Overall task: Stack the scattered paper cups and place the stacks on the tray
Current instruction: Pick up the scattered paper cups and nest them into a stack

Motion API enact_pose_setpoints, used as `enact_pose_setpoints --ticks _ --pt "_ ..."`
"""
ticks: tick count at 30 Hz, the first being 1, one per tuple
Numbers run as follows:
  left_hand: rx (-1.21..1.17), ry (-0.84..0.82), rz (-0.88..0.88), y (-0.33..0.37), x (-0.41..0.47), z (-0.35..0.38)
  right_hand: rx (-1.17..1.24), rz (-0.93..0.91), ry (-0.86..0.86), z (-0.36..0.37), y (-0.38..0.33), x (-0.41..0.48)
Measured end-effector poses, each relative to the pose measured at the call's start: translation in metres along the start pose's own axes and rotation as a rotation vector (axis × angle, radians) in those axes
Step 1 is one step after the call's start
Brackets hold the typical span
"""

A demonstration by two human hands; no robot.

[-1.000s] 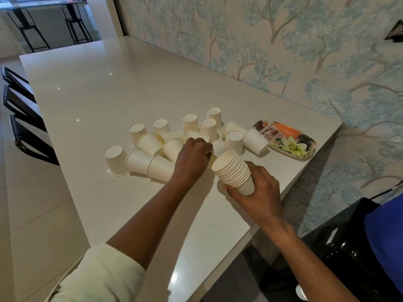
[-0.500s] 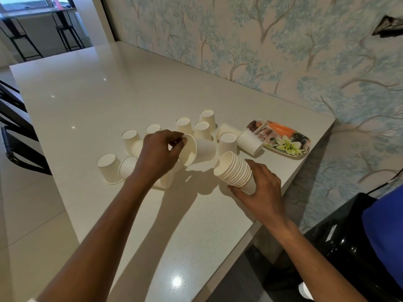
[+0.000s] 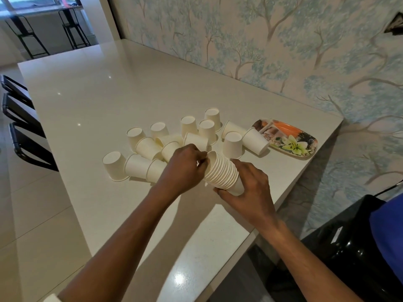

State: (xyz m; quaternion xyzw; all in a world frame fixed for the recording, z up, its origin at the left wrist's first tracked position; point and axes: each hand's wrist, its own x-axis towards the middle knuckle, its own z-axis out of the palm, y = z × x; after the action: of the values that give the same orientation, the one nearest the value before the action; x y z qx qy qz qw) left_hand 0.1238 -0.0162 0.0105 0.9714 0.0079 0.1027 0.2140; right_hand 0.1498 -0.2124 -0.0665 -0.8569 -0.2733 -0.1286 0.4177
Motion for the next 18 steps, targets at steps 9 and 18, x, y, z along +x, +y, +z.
enact_pose_setpoints --ticks 9,18 --pt "0.079 0.21 -0.421 -0.04 -0.024 -0.011 0.031 0.027 0.011 -0.005 0.006 0.0" --pt "0.216 0.248 -0.484 -0.05 -0.048 0.008 0.079 0.019 0.028 -0.003 -0.001 0.002"
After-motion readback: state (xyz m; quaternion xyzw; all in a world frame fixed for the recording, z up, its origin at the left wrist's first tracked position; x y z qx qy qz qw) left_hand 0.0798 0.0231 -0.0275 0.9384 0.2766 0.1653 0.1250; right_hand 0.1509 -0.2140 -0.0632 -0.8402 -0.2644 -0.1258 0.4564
